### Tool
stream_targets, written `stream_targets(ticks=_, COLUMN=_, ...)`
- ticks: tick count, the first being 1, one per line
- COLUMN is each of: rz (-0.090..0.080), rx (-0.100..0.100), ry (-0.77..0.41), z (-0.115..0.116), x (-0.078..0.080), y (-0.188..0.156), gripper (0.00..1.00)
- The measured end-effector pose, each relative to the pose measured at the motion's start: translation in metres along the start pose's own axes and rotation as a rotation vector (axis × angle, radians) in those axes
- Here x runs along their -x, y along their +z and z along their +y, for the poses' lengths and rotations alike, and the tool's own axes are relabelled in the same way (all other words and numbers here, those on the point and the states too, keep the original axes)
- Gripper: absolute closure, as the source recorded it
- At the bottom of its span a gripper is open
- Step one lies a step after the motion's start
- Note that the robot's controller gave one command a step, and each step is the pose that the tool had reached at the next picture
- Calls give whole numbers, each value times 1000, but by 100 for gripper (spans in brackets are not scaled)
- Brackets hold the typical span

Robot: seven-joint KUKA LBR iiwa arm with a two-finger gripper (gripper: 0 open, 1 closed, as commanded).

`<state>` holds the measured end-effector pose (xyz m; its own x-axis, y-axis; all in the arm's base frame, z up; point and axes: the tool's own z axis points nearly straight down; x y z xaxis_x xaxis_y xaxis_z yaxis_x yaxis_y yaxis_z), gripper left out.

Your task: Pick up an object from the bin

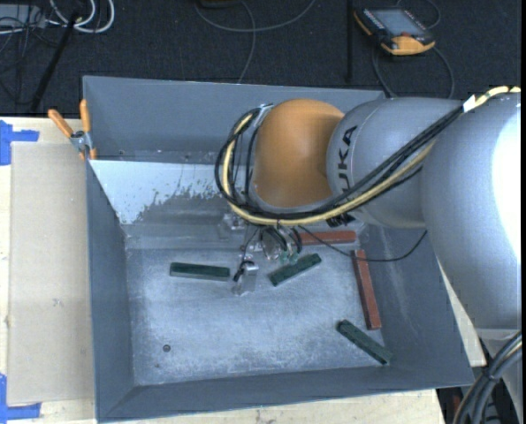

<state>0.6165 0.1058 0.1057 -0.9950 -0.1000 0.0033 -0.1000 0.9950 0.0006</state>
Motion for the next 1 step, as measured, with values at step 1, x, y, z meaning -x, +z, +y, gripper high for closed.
stream_targets(ticks=1, rz=1, rx=2, ry=49, z=48, x=3, y=38, gripper=0)
